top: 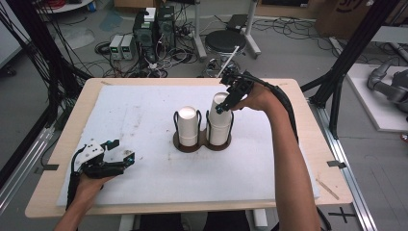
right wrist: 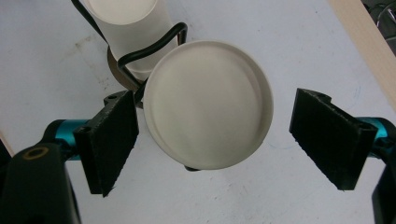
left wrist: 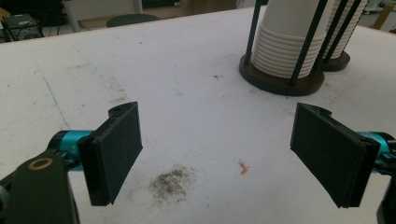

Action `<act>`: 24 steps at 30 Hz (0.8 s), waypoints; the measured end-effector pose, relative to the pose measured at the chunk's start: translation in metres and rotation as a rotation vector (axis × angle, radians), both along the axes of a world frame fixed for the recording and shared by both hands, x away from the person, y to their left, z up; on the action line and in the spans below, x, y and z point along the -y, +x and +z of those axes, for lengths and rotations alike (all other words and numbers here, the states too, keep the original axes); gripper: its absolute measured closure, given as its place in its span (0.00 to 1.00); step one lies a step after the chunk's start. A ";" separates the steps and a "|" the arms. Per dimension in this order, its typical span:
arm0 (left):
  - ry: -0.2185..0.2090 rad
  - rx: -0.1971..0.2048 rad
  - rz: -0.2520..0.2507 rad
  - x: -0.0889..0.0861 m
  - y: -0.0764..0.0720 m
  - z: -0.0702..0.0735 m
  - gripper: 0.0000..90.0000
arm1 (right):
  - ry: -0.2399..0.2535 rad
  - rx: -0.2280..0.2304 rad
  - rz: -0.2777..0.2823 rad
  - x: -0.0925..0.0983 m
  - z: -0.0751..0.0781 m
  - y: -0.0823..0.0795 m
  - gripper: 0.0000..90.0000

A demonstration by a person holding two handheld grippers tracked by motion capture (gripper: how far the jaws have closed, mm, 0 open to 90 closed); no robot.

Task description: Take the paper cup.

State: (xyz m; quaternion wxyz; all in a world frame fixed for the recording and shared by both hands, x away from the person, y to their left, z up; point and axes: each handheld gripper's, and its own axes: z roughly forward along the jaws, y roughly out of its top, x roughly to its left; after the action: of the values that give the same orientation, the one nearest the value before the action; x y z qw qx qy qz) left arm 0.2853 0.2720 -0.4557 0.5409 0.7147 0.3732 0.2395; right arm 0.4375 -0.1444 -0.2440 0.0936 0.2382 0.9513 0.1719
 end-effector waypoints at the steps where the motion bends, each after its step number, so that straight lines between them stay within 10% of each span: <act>1: -0.001 -0.001 0.002 0.000 0.000 0.000 0.18 | 0.000 0.000 0.000 0.000 0.000 0.000 0.18; 10: -0.001 0.000 0.002 0.000 0.000 0.000 0.18 | -0.015 -0.039 0.023 -0.006 -0.007 0.003 0.36; 24: 0.000 -0.001 0.002 0.000 0.000 0.000 0.18 | -0.022 -0.041 0.028 -0.009 -0.006 0.001 0.37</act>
State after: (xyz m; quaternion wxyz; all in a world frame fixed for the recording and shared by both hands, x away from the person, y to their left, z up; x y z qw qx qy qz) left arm 0.2851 0.2716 -0.4558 0.5406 0.7145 0.3739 0.2397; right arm 0.4390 -0.1358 -0.2505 0.0744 0.2275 0.9580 0.1579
